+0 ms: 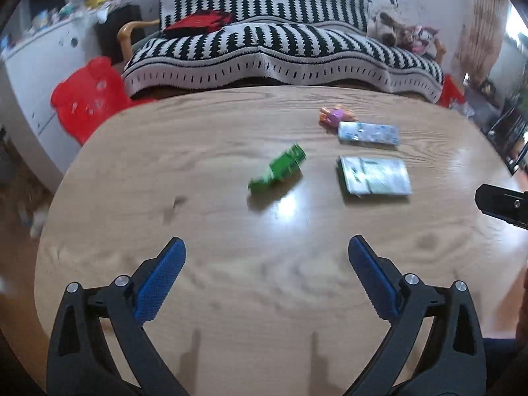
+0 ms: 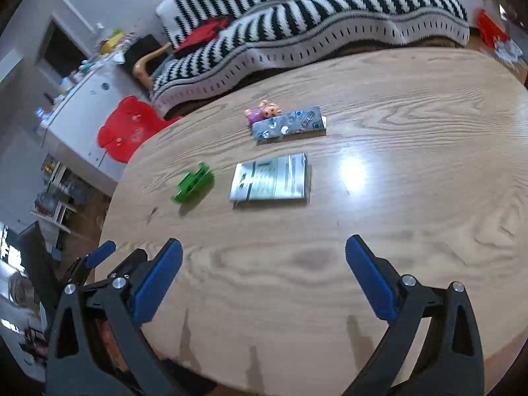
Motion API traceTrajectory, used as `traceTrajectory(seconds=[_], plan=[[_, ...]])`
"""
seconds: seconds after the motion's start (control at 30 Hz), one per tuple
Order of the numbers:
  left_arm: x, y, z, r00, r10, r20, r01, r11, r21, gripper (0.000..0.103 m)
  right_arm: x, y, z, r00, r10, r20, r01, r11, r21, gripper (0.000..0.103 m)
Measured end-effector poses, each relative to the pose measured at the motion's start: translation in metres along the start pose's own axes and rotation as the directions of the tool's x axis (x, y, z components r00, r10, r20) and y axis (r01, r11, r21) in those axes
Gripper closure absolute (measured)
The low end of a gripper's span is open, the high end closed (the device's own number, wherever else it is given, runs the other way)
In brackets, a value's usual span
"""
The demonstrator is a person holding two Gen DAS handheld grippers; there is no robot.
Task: Collect trash
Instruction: 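Grasp the green toy car with the left tool while the right tool grasps the white cigarette pack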
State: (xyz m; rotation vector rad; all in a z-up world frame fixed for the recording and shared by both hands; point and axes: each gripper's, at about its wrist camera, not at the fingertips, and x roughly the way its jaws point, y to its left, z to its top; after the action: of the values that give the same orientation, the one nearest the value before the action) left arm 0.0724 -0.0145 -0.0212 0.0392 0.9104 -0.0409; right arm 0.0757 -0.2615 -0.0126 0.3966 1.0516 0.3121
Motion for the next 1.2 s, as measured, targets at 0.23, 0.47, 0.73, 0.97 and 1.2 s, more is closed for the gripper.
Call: traceTrajectory(seconds=[0.23, 0.47, 0.73, 0.97, 1.2], plan=[[0.062, -0.016, 0.034, 1.0, 0.013, 0.002, -0.013, 0.993, 0.119, 0.007, 0.061, -0.007, 0.035, 0.994, -0.031, -0.108, 0.006, 0.975, -0.222, 0.007], [0.099, -0.009, 0.038, 0.999, -0.007, -0.033, 0.01, 0.995, 0.097, 0.007, 0.097, -0.032, 0.044, 0.989, -0.046, -0.138, -0.005, 0.939, -0.343, 0.007], [0.12, 0.004, 0.047, 0.999, -0.035, -0.034, 0.037, 0.997, 0.064, 0.01, 0.111, -0.005, 0.034, 0.987, -0.08, -0.138, -0.008, 0.838, -0.546, 0.006], [0.124, 0.002, 0.049, 0.998, -0.057, -0.025, 0.059, 0.995, 0.084, 0.054, 0.126, 0.018, 0.028, 0.985, -0.145, -0.088, 0.055, 0.761, -0.646, 0.006], [0.115, 0.003, 0.047, 0.997, -0.066, -0.032, 0.068, 0.996, 0.065, 0.078, 0.134, 0.026, 0.026, 0.989, -0.131, -0.07, 0.049, 0.735, -0.677, 0.006]])
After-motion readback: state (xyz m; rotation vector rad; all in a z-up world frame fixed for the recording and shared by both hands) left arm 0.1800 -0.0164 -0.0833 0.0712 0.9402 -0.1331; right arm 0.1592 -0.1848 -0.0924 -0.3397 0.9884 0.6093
